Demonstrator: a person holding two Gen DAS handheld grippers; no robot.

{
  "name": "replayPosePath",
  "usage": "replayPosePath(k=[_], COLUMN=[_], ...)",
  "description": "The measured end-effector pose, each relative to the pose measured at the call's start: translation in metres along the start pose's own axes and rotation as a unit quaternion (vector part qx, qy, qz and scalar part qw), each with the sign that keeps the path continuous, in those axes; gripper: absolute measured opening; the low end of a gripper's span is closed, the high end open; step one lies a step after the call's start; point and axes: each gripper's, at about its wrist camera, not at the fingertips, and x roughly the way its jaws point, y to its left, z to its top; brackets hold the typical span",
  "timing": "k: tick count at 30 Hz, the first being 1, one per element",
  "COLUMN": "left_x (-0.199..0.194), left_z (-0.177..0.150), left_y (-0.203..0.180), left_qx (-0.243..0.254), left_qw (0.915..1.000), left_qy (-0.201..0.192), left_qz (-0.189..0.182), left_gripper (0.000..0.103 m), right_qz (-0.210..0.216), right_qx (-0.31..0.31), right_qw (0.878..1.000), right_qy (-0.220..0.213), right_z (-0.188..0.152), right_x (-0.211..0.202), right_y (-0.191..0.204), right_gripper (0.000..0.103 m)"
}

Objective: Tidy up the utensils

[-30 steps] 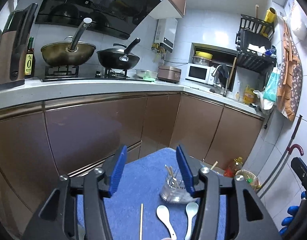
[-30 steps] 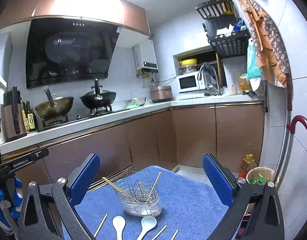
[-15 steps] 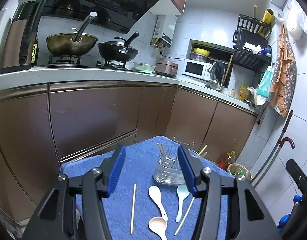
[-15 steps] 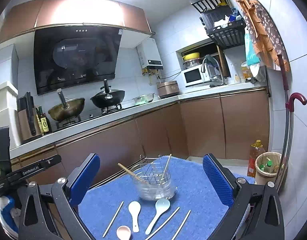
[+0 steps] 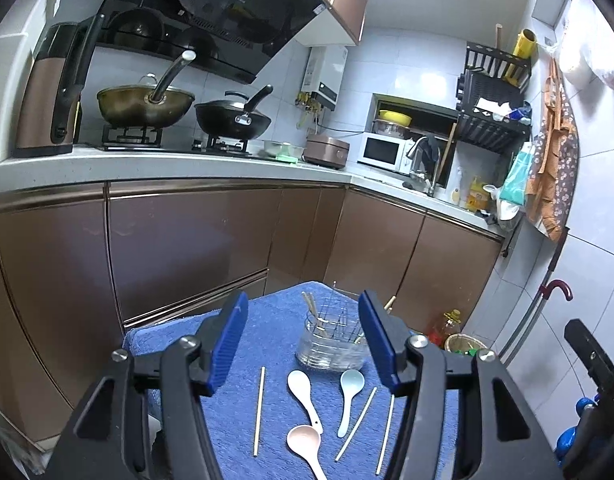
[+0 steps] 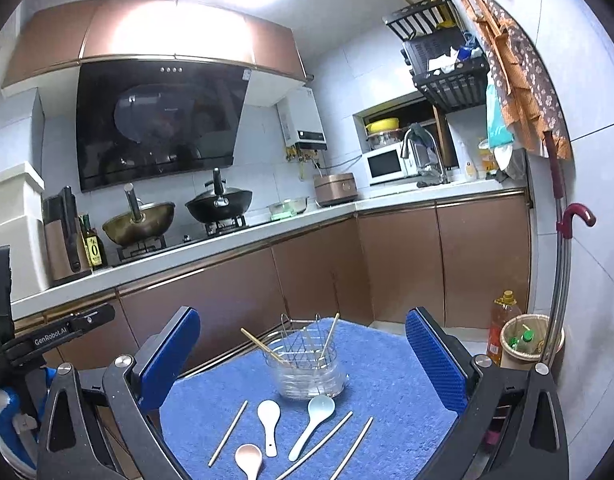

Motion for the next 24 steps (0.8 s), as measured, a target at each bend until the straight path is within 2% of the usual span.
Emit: replayPosePath(k=[6, 24], left_x=[-0.01, -0.024], left_z=[-0.001, -0.002], left_y=[-0.01, -0.006], left_qx=[0.009, 0.007], left_qw=[0.9999, 1.0], left_qy=[-0.006, -0.005], left_qz=[0.003, 0.0], left_gripper=[0.056, 0.057], right_qz=[0.003, 0.009], right_qx=[0.001, -0.008], right_qw=[1.0, 1.0], right_qy=[-0.005, -0.002], right_z=[0.002, 0.005], right_x=[-0.009, -0.017], right_y=[-0.002, 0.01], right_gripper=[0.103, 0.103])
